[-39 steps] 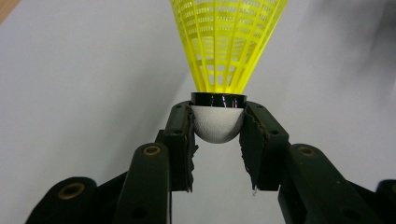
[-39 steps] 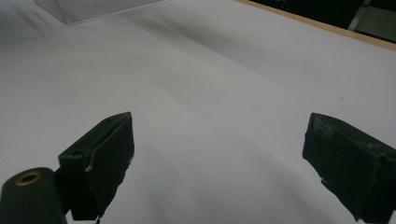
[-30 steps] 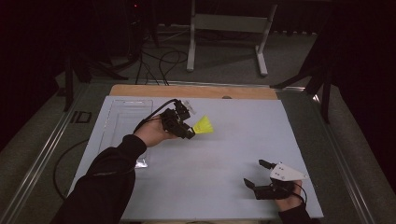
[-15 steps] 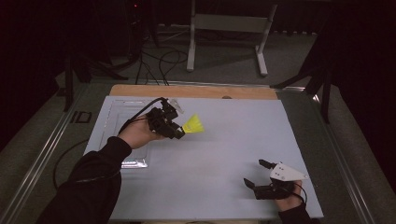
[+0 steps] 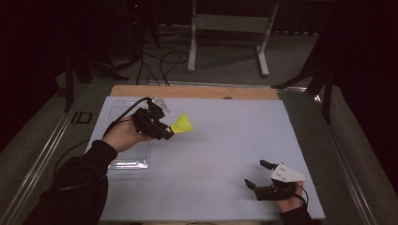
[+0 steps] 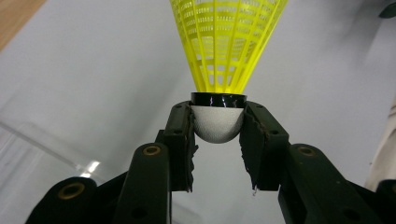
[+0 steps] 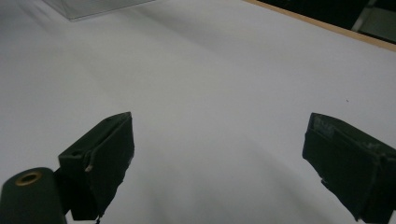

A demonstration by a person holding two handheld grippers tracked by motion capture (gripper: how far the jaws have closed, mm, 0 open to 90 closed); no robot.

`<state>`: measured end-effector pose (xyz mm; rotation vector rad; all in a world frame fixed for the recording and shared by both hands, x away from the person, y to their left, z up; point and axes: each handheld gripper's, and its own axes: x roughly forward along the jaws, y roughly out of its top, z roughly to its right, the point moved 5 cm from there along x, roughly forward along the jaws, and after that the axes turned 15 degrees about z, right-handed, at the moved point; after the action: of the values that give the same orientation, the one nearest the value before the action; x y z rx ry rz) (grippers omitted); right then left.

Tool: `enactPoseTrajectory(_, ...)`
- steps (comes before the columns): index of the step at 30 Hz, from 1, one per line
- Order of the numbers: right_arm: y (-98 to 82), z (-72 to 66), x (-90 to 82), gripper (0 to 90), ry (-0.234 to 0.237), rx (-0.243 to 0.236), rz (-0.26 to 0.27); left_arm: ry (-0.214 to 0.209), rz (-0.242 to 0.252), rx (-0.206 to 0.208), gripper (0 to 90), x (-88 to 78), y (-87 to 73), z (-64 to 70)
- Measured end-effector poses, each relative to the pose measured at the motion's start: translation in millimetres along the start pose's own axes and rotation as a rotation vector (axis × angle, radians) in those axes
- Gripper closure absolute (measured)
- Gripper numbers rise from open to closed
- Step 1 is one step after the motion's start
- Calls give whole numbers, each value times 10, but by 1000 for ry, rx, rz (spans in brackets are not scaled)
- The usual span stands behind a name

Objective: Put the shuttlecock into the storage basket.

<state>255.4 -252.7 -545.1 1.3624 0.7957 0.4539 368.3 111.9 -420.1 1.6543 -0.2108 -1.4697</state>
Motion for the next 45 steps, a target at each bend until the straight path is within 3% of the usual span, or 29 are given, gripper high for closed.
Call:
enactPoseTrajectory(5,-1,3,-1,91,-2,0,0,14,-9,-11,661,-76,-72,-26)
enactPoseTrajectory(21,-6,0,9,91,0,0,-6,96,14,-73,661,-580,-368,-188)
enactPoseTrajectory(28,-9,1,13,91,-1,0,-8,118,17,-107,661,-690,-491,-242)
enactPoseTrajectory(32,-11,1,16,91,-2,4,-8,153,26,-128,661,-744,-577,-279)
enactPoseTrajectory(36,-10,0,15,91,-3,3,-8,183,36,-170,661,-798,-674,-318)
enactPoseTrajectory(45,-12,1,17,91,-3,5,-8,305,43,-282,661,-909,-927,-395)
